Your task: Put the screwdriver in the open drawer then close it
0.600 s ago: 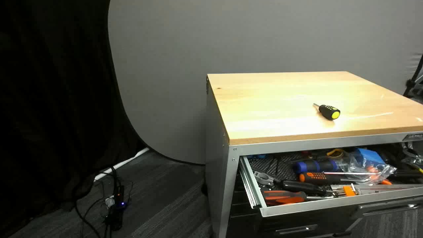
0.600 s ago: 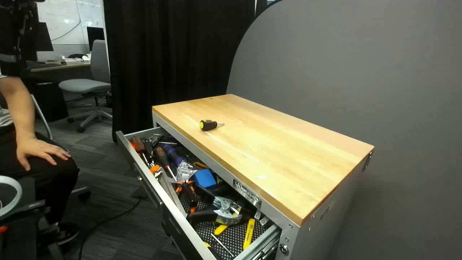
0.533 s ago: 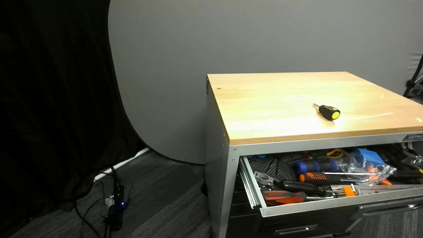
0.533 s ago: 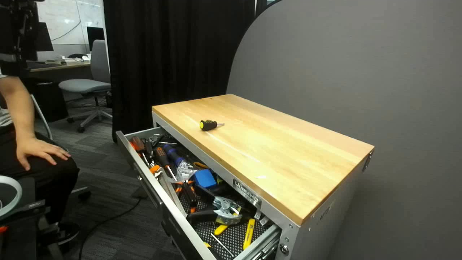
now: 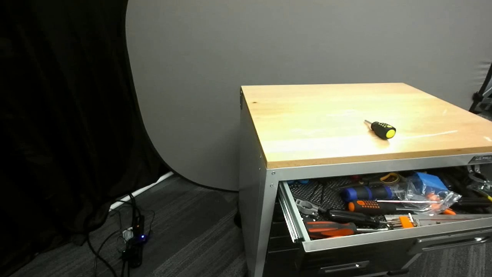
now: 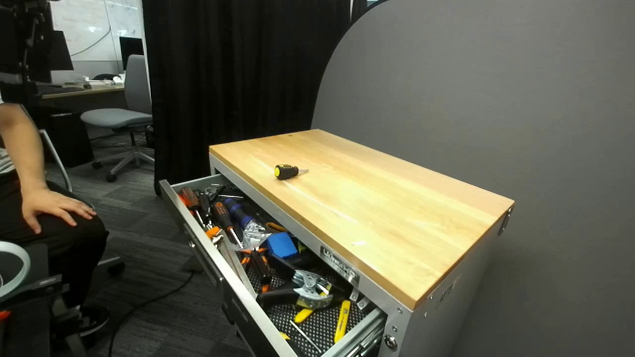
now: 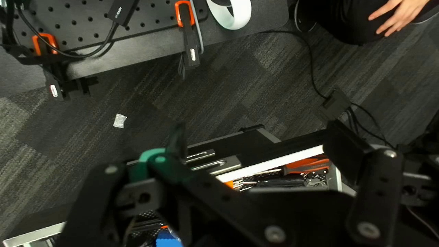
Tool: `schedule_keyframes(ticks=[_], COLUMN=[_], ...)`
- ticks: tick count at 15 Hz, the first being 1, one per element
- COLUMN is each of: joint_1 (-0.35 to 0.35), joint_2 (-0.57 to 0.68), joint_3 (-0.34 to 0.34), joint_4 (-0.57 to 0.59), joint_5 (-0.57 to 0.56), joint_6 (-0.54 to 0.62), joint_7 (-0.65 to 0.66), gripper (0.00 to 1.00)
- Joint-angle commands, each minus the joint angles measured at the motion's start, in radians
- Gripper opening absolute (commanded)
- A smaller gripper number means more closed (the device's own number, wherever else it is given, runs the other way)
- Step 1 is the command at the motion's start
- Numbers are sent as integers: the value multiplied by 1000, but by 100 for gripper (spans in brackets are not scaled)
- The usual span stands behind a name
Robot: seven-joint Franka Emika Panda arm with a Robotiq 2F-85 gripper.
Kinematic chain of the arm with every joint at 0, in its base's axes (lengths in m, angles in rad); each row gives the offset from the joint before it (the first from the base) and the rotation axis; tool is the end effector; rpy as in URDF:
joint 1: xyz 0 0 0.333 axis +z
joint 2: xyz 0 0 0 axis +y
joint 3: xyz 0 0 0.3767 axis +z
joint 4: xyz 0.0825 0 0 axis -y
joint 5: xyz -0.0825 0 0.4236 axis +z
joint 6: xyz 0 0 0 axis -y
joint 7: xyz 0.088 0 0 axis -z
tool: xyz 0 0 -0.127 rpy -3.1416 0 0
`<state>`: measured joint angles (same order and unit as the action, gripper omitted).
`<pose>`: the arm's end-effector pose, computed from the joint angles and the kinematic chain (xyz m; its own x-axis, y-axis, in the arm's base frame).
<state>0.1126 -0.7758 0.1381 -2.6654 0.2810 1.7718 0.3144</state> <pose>0.2820 0.1044 0.4679 0.9711 -0.1678 -0.1700 -0.1897 -0.9742 -0.1225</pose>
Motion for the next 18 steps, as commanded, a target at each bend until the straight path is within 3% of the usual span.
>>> schedule_keyframes(ticks=[1, 4, 7, 14, 18], joint_1=[-46, -31, -19, -30, -9], joint_2=[185, 345, 535, 966, 1172], joint_3=[6, -13, -14, -12, -50], joint_4=[56, 119, 234, 622, 846], joint_5=[25, 63, 45, -83, -165], joint_6=[192, 440, 576, 596, 554], joint_7=[-27, -54, -73, -64, -57], gripper=[100, 100, 100, 100, 100])
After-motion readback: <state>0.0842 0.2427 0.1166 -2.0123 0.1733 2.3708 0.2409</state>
